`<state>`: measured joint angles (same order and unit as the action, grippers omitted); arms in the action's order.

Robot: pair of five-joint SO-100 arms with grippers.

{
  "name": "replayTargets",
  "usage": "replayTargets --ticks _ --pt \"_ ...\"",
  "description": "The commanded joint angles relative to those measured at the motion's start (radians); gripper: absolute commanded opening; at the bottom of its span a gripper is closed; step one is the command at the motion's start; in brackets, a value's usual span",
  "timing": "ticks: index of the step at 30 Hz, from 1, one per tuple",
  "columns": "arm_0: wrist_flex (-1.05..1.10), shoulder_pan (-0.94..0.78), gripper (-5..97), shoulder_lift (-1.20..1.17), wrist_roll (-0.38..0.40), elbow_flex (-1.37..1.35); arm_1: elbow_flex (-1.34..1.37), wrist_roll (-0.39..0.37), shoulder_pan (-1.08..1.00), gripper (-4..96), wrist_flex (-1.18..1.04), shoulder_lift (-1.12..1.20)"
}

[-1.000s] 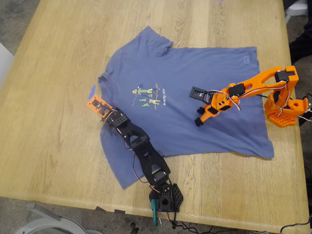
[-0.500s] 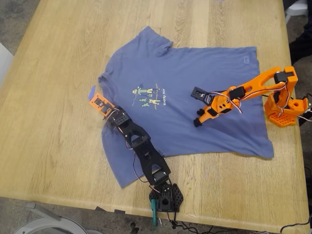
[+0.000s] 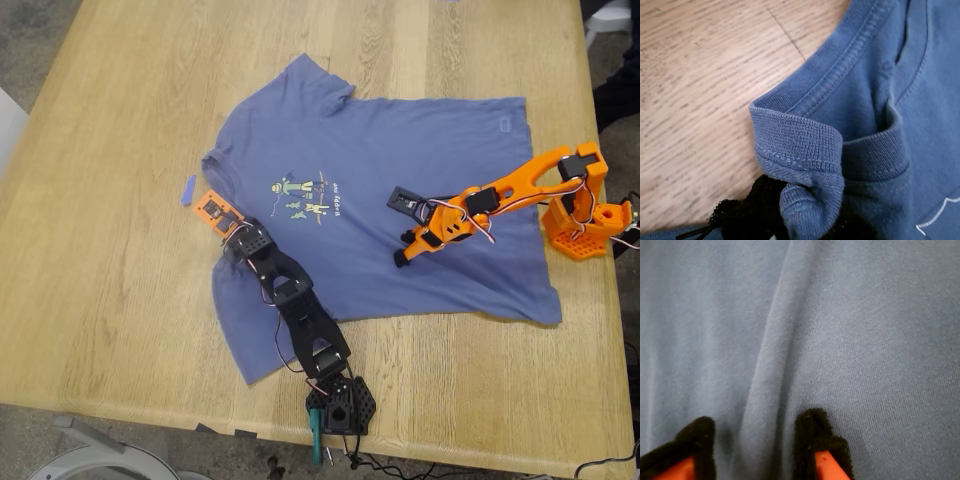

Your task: Fold a T-shirt

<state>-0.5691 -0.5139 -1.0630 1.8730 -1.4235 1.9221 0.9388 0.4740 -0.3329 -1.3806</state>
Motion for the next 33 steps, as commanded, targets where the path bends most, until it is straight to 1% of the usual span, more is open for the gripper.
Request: replayTargets --ticks 1,4,6,10,11,14,19,23,25,30,33 --pt "-0.041 0.052 0 -0.107 0.011 -0.009 -0.020 -0.012 0.080 19.1 -0.026 0.017" --pt "-0.066 0.063 0 -0.150 0.009 -0.020 -0.006 -0.002 0.089 18.4 -0.038 0.031" --pt "-0.083 0.072 0 -0.186 0.009 -0.031 -0.006 0.025 0.094 15.7 -0.064 0.037" --pt "-0.117 0.092 0 -0.265 0.009 -0.063 -0.029 0.054 0.098 12.8 -0.156 0.051" --pt "-0.121 0.098 0 -0.288 0.009 -0.072 -0.038 0.054 0.100 10.8 -0.184 0.055" --pt "-0.137 0.118 0 -0.357 0.009 -0.094 -0.032 0.046 0.095 0.2 -0.241 0.057" --pt "-0.147 0.158 0 -0.488 0.009 -0.141 0.009 0.046 0.052 0.1 -0.262 0.011" --pt "-0.149 0.199 0 -0.586 0.009 -0.152 0.003 0.044 -0.017 0.0 -0.207 -0.043" --pt "-0.166 0.225 0 -0.629 0.009 -0.147 -0.005 0.118 -0.067 0.0 -0.161 -0.069" --pt "-0.201 0.304 0 -0.716 0.006 -0.153 -0.057 0.172 -0.158 -0.1 -0.164 -0.150" --pt "-0.213 0.362 0 -0.752 0.005 -0.153 -0.106 0.232 -0.196 -0.2 -0.206 -0.212"
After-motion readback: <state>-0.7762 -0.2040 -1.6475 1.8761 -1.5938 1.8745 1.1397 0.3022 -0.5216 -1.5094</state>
